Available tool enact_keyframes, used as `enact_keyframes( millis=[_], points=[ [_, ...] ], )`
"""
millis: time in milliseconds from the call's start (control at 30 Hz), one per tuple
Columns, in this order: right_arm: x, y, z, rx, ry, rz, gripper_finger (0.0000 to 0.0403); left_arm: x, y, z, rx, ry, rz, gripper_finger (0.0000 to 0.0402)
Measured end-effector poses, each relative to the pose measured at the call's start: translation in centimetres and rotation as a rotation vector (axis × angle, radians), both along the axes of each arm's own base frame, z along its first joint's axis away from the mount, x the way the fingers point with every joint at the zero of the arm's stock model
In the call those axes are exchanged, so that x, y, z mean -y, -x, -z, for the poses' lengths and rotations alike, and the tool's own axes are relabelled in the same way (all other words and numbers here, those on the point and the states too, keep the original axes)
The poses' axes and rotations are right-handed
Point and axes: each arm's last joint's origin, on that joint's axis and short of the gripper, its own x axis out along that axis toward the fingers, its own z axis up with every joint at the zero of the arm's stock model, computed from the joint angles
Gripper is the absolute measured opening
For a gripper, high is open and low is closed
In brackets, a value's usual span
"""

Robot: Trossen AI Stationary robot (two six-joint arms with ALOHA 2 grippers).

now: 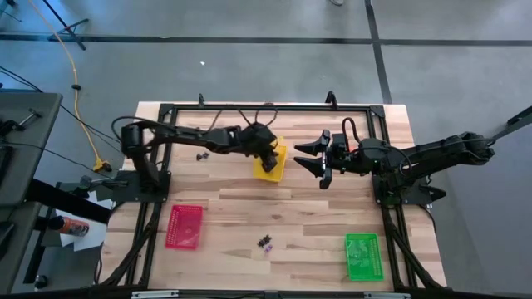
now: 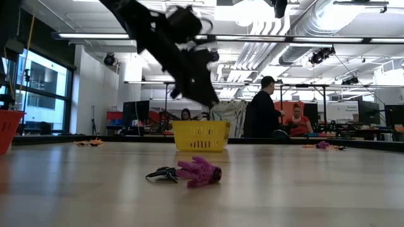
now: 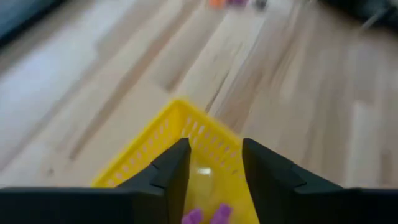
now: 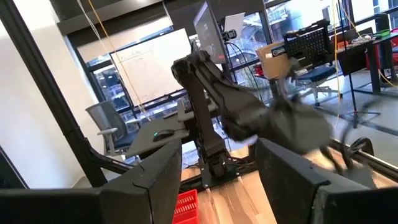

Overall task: Sort Halloween decoration
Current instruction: Put the top skeleton toy into the yellow bin

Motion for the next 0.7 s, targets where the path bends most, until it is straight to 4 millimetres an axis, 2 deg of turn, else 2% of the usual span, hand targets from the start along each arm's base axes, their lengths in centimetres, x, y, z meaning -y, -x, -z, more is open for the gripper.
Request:
enact_keyframes(
  millis=[100, 200, 300, 433, 567, 700],
  points=[
    [0.0, 0.0, 0.0, -0.002, 0.020, 0.002, 0.0200, -0.2, 1.3, -3.8, 0.114, -0.033, -0.017, 0.0156],
    [0.0, 0.0, 0.0, -0.004, 0.042, 0.006, 0.0200, -0.4, 3.4, -8.2, 0.247, -0.078, -0.050, 0.0169],
    [0.0, 0.0, -0.1, 0.003, 0.043, 0.006, 0.0200, -0.2, 6.2, -12.4, 0.377, -0.117, -0.074, 0.0179],
    [0.0, 0.0, -0.1, 0.005, 0.043, 0.006, 0.0200, 1.2, 10.1, -17.1, 0.545, -0.149, -0.052, 0.0187],
    [0.0, 0.0, -0.2, 0.010, 0.042, 0.006, 0.0200, 3.4, 13.3, -20.2, 0.678, -0.155, 0.029, 0.0188],
    [0.0, 0.1, -0.5, 0.044, 0.052, 0.009, 0.0200, 5.8, 15.2, -21.4, 0.735, -0.208, 0.176, 0.0188]
  ],
)
